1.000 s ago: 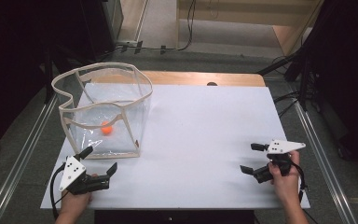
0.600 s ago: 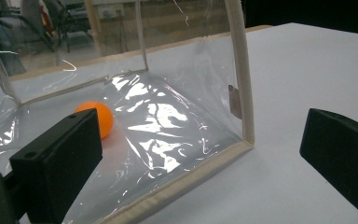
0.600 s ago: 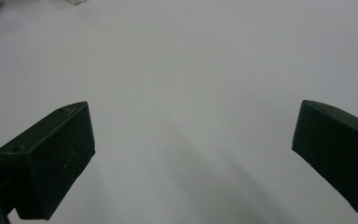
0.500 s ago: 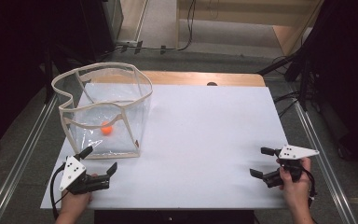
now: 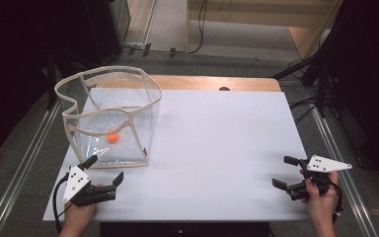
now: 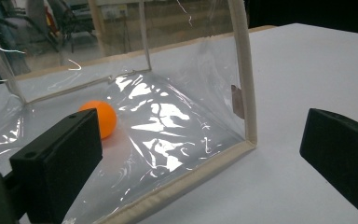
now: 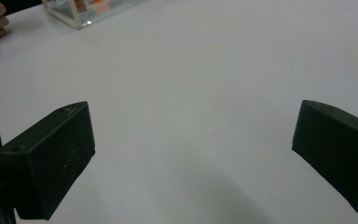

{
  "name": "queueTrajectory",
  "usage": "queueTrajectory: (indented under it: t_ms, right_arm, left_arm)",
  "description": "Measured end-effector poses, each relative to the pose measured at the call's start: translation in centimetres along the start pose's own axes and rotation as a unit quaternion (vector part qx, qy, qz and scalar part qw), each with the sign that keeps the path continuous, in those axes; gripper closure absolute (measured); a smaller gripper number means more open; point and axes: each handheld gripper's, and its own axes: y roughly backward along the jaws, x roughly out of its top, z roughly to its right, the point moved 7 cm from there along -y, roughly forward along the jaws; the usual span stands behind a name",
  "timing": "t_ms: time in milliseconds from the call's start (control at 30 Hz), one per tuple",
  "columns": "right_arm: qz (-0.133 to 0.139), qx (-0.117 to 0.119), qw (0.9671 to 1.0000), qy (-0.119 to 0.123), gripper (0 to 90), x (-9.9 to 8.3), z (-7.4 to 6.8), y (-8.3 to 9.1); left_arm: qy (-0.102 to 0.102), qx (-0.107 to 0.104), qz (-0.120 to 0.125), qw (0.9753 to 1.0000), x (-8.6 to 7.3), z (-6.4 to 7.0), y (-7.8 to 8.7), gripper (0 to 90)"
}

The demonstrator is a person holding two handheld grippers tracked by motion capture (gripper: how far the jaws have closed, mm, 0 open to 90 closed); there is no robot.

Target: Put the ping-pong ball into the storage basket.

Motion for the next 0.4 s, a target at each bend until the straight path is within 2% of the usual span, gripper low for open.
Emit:
queueTrajectory:
  t_ms: [167, 267, 400]
  right_arm:
    - [-0.01, -0.005, 0.9999, 0.006, 0.0, -0.62, -0.3, -0.57]
    - [0.007, -0.002, 1.0, 0.0, 0.0, -0.56, -0.32, -0.34]
    - [0.008, -0.009, 0.9999, -0.005, 0.0, -0.71, -0.01, -0.24]
  left_arm:
    - [0.003, 0.005, 0.001, 1.0, -0.05, -0.09, 0.23, 0.0]
    - [0.002, 0.005, 0.001, 1.0, -0.07, -0.01, 0.22, 0.0]
    - [0.005, 0.002, 0.001, 1.0, -0.03, -0.09, 0.14, 0.0]
